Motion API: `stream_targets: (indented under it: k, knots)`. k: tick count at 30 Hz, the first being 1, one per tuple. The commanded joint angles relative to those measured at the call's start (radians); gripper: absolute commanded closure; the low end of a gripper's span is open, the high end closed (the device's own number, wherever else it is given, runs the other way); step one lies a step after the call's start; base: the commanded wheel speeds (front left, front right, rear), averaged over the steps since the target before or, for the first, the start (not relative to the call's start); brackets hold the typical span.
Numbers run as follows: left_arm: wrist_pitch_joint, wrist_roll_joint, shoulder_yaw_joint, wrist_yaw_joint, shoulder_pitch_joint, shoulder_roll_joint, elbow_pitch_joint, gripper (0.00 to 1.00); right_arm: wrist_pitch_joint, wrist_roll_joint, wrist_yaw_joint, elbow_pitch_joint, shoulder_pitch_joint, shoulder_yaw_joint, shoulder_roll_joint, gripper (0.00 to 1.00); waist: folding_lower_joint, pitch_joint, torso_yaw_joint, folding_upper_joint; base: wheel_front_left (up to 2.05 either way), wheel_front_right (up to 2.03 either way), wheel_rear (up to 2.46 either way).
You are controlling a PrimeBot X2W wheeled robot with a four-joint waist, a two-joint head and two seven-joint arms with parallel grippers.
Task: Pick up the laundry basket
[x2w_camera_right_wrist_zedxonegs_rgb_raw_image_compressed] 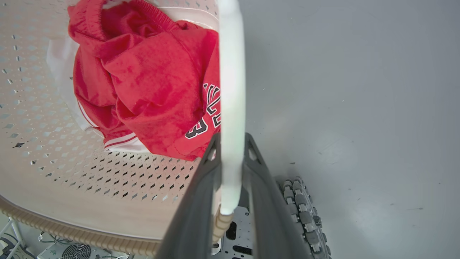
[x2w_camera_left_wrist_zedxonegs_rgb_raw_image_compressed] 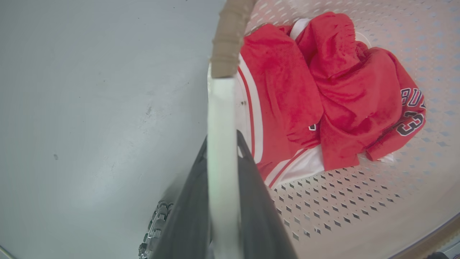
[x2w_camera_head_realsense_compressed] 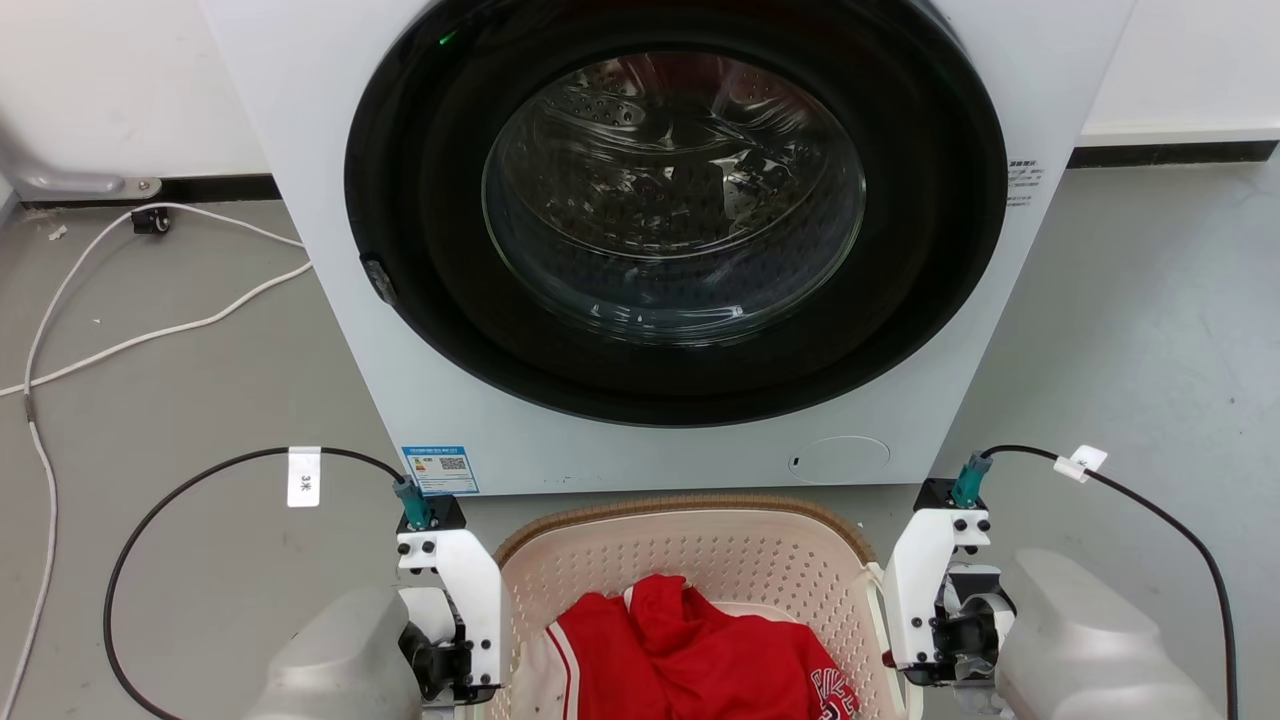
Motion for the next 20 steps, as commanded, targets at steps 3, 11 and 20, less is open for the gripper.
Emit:
stream_targets:
  k: [3, 11, 20]
  knots:
    - [-0.005, -0.012, -0.003, -0.016, -0.016, -0.041, -0.017, 1.00, 0.001, 0.000, 0.014, -0.016, 0.000, -0.007, 0.042, 1.00, 0.0000, 0.000, 0.000, -0.0001, 0.00, 0.00, 0.00]
    - [-0.009, -0.020, -0.009, -0.016, -0.016, -0.041, -0.016, 1.00, 0.004, -0.007, 0.014, -0.016, 0.002, -0.016, 0.043, 1.00, 0.0000, 0.001, -0.001, -0.0001, 0.00, 0.00, 0.00]
    - [-0.017, -0.028, -0.017, -0.016, -0.020, -0.040, -0.015, 1.00, 0.005, -0.016, 0.014, -0.016, -0.001, -0.025, 0.044, 1.00, 0.0000, 0.003, -0.003, -0.0001, 0.00, 0.00, 0.00]
